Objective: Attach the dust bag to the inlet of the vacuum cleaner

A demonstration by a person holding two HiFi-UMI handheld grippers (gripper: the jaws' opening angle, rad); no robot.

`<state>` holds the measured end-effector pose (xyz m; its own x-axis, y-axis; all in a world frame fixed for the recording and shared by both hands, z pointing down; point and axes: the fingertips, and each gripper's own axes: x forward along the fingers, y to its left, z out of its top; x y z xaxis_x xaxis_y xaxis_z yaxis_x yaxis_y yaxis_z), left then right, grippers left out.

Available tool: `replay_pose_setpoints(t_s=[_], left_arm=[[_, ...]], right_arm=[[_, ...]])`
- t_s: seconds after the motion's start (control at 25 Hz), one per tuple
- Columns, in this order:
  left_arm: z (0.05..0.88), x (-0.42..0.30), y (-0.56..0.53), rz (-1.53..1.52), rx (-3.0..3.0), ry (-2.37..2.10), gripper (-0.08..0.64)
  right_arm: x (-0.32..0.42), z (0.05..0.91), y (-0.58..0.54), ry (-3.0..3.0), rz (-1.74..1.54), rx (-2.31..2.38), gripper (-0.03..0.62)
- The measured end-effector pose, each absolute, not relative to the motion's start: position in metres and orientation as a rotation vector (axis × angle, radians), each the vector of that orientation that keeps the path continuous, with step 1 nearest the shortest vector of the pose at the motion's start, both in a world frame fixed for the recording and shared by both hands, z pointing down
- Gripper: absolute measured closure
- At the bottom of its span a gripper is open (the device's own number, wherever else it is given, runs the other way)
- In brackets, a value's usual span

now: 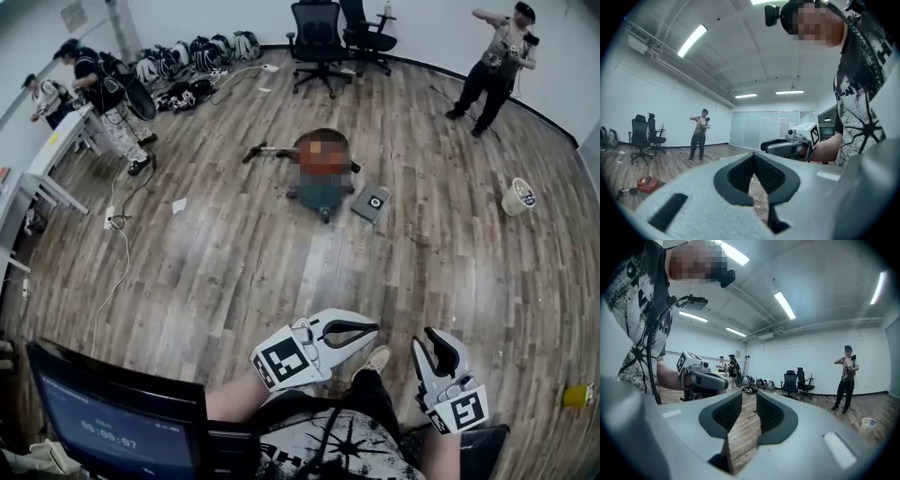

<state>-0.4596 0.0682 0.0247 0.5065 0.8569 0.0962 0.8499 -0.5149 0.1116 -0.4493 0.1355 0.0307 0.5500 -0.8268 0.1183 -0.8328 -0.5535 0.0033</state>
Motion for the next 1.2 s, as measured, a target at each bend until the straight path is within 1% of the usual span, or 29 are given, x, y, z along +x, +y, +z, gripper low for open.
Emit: replay_pose_setpoints(t_s=[0.28,0.52,0.68,0.88,1.08,1.2], left_arm=[[0.021,-0.360,0.128,0.234,2.707,1.440,0.563],[0.026,-0.273,0.187,0.252,2.696,1.401,0.563],[0.028,-0.234,0.215,0.265,2.695,1.386,0.563],[0.026,-0.200,0.230,0.261,2.721,1.367,0.563],[0.031,-0.163,0.223,0.281,2.720,1.349,0.563],[0.032,-0.135,0.210,0.279,2.686,1.343,0.563]], right_arm=[[-0.344,0.030,0.185,-1.567,0.168,2.664,0.491],[-0.257,0.020,0.232,-1.665,0.112,2.611,0.492],[-0.219,0.030,0.266,-1.654,0.130,2.609,0.492],[-0.188,0.031,0.290,-1.660,0.115,2.641,0.492],[-0.153,0.034,0.283,-1.664,0.115,2.647,0.491],[-0.119,0.043,0.277,-1.632,0.141,2.646,0.489]])
